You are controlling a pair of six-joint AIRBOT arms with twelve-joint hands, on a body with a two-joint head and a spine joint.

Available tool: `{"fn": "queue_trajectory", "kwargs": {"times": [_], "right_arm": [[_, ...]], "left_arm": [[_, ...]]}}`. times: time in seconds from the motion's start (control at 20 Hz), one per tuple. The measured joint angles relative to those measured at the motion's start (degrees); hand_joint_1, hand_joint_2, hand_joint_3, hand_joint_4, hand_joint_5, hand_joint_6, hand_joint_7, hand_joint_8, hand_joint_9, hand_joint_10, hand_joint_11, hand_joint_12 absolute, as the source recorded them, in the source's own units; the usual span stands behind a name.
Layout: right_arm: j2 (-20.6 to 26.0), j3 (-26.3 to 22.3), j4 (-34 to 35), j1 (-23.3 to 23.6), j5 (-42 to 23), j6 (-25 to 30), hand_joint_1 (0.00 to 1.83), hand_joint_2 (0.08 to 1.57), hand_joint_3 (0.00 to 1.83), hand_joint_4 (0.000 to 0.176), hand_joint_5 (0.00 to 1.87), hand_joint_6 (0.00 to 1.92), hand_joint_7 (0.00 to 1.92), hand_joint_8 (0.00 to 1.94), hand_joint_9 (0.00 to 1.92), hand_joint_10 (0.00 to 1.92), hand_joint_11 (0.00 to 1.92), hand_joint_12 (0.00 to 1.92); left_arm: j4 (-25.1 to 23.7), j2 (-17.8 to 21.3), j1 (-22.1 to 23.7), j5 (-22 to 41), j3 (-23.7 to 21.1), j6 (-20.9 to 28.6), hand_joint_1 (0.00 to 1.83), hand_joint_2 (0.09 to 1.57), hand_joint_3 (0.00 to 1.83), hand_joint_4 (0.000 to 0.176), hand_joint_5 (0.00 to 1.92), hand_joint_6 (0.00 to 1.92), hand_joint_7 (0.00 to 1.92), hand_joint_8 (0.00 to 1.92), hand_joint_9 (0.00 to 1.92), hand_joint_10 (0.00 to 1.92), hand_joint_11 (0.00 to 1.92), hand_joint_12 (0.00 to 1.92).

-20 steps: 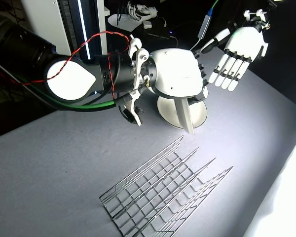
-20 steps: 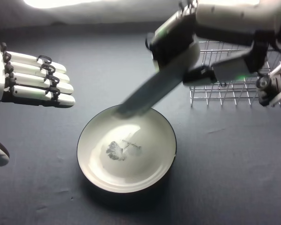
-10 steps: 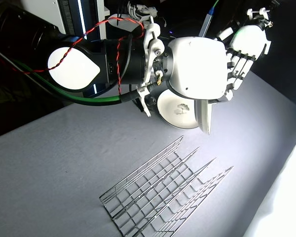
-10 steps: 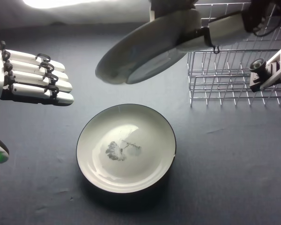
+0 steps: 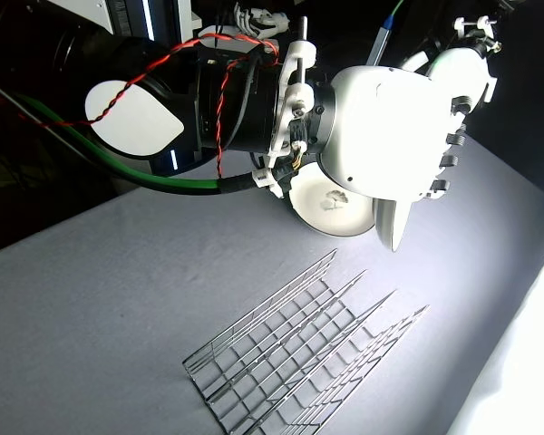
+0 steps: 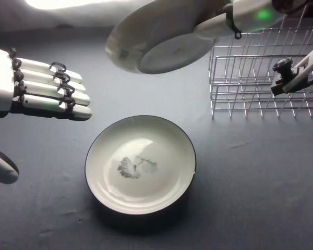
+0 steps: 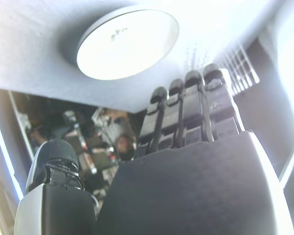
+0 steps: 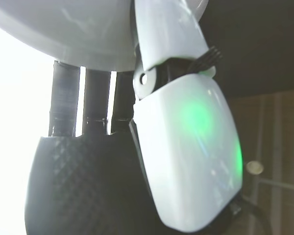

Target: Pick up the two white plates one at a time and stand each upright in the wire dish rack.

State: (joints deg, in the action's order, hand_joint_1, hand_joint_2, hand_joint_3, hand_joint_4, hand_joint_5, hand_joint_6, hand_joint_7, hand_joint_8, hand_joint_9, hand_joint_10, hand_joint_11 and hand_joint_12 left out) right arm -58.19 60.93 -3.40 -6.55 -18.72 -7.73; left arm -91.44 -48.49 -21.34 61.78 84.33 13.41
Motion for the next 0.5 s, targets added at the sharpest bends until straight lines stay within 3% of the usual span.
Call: {"fn": "queue_trajectory", "kwargs": {"times": [0.35,0.5], "right_arm": [[0.50,0.92,1.92,0.31,0.31,0.00,1.49,1.08,0.00,0.000,0.91,0.99,1.08,0.71,1.03,0.90,0.83,1.53],[1.09,1.25,2.62,0.11,0.31,-0.02,1.49,1.09,0.00,0.000,0.90,1.01,1.06,0.78,1.01,0.92,0.81,1.54]], "left_arm": [[-0.07,0.02,0.00,-0.15,0.07,0.17,0.00,1.07,0.00,0.000,0.00,0.00,0.00,0.00,0.00,0.00,0.00,0.00],[-0.04,0.00,0.00,-0.07,0.59,0.22,0.00,1.09,0.01,0.000,0.01,0.00,0.00,0.00,0.00,0.00,0.00,0.00]]}}
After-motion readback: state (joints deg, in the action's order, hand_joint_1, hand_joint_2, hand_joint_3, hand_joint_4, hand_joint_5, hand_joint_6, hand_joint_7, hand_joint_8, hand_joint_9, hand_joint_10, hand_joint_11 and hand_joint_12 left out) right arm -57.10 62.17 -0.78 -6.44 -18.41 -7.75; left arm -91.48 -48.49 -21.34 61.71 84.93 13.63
